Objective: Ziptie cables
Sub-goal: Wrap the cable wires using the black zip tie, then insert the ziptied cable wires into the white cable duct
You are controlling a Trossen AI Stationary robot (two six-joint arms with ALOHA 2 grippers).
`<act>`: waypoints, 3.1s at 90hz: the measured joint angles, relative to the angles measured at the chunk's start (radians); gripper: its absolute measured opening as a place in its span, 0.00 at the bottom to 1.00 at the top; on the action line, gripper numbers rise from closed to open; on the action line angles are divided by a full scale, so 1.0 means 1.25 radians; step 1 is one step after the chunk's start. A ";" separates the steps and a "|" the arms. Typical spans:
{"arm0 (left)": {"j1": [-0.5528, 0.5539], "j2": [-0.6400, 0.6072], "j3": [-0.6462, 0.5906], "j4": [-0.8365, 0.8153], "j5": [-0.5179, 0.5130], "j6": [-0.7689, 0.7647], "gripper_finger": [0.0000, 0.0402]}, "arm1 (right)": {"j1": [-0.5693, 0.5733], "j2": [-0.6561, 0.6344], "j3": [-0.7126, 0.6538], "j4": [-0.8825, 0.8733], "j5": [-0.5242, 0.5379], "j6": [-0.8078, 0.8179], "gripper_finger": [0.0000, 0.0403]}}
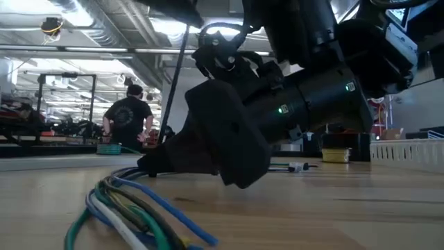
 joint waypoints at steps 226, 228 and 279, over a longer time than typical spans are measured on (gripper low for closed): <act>-0.005 -0.165 -0.131 -0.214 0.295 -0.527 0.63 | 0.074 -0.715 -0.342 -1.304 -0.219 0.881 0.55; -0.005 -0.165 -0.135 -0.201 0.296 -0.527 0.63 | 0.074 -0.715 -0.346 -1.298 -0.219 0.877 0.53; -0.005 -0.165 -0.138 -0.166 0.291 -0.508 0.63 | 0.074 -0.715 -0.213 -1.321 -0.134 0.592 0.01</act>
